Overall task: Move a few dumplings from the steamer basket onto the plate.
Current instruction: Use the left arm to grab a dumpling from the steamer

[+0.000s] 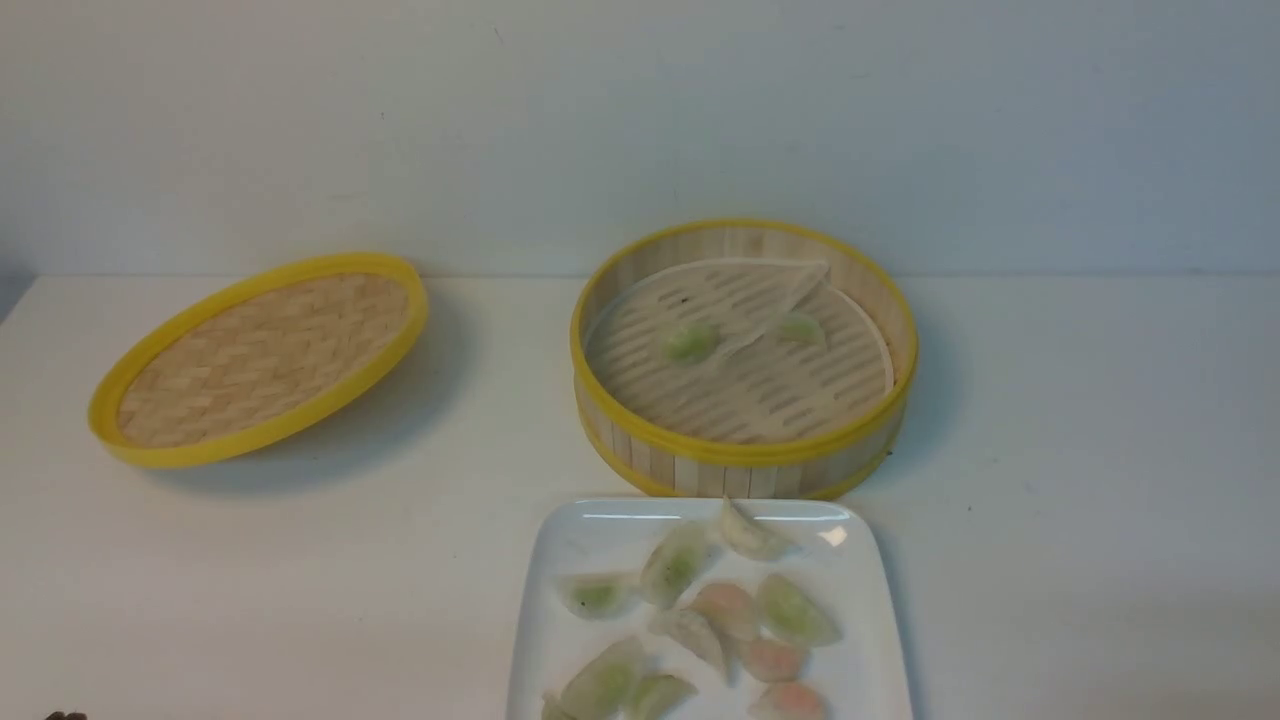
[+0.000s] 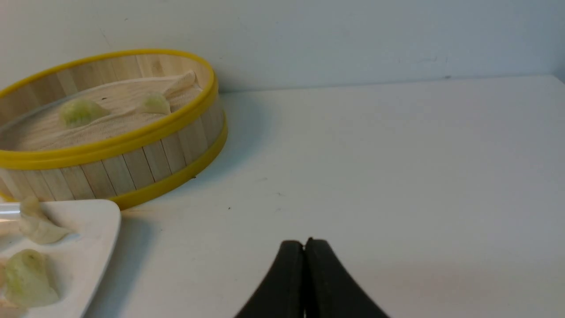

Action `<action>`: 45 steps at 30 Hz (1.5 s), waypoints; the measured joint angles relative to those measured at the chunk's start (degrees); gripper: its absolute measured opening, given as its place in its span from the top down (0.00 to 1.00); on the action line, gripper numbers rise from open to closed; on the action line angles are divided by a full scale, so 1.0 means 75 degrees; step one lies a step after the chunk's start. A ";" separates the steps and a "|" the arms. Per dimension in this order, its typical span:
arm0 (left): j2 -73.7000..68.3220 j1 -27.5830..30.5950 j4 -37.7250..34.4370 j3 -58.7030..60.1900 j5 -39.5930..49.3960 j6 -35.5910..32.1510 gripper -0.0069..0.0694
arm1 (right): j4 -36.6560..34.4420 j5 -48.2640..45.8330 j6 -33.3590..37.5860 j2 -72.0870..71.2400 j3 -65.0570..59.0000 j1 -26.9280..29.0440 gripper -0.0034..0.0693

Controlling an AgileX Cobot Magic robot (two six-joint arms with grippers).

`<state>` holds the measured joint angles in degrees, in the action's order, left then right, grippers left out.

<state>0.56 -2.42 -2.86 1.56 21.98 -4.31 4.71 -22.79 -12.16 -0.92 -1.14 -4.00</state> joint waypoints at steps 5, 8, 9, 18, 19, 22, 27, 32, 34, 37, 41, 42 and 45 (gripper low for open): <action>0.0000 0.0000 0.0000 0.0000 0.0000 0.0000 0.92 | 0.0000 0.0000 0.0000 0.0000 0.0000 0.0000 0.97; 0.0000 0.0000 0.0019 0.0000 0.0000 0.0000 0.92 | 0.0000 0.0000 0.0000 0.0000 0.0000 0.0000 0.97; 0.0000 0.0000 0.0025 0.0000 0.0000 0.0000 0.92 | 0.0000 0.0000 0.0000 0.0000 0.0000 0.0000 0.97; 0.0000 0.0000 0.0029 0.0000 -0.0009 0.0000 0.92 | -0.0341 0.0228 -0.0197 0.0000 -0.0026 0.0000 0.97; 0.0000 0.0000 -0.0005 0.0000 -0.0041 0.0010 0.92 | -0.0683 0.0388 -0.0341 0.0000 -0.0050 0.0000 0.97; 0.0000 0.0000 -0.0567 0.0019 -0.0479 0.0272 0.92 | -0.1966 0.1282 -0.1080 0.0000 -0.0072 0.0000 0.97; 0.0000 0.0000 -0.2767 0.0019 -0.1908 0.1059 0.92 | -0.3880 0.2736 -0.1917 0.0000 -0.0072 0.0000 0.97; 0.0000 0.0000 -0.4655 0.0019 -0.3254 0.1225 0.92 | -0.4402 0.3159 -0.1988 0.0000 -0.0072 0.0000 0.97; 0.0000 0.0000 -0.5058 0.0019 -0.3818 0.1266 0.92 | -0.4503 0.3347 -0.2088 0.0000 -0.0072 0.0000 0.97; 0.0000 0.0000 -0.5410 -0.0142 -0.4897 0.1416 0.92 | -0.4718 0.3758 -0.2485 0.0000 0.0008 0.0000 0.97; -0.0096 0.0000 -0.4653 -0.1628 -0.4644 0.1373 0.92 | -0.3947 0.2811 -0.2226 0.0076 0.1378 0.0000 0.97; -0.0294 0.0000 -0.4184 -0.2193 -0.4291 0.1329 0.92 | -0.3593 0.2312 -0.2041 0.0249 0.1970 0.0000 0.97; -0.1572 0.0000 -0.2858 -0.4037 -0.2614 0.1240 0.92 | -0.2831 0.0533 -0.1341 0.1249 0.3721 0.0000 0.97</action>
<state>-11.23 -2.42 -24.29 -28.72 2.38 4.99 -16.53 -18.78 -22.23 8.44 26.77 -4.00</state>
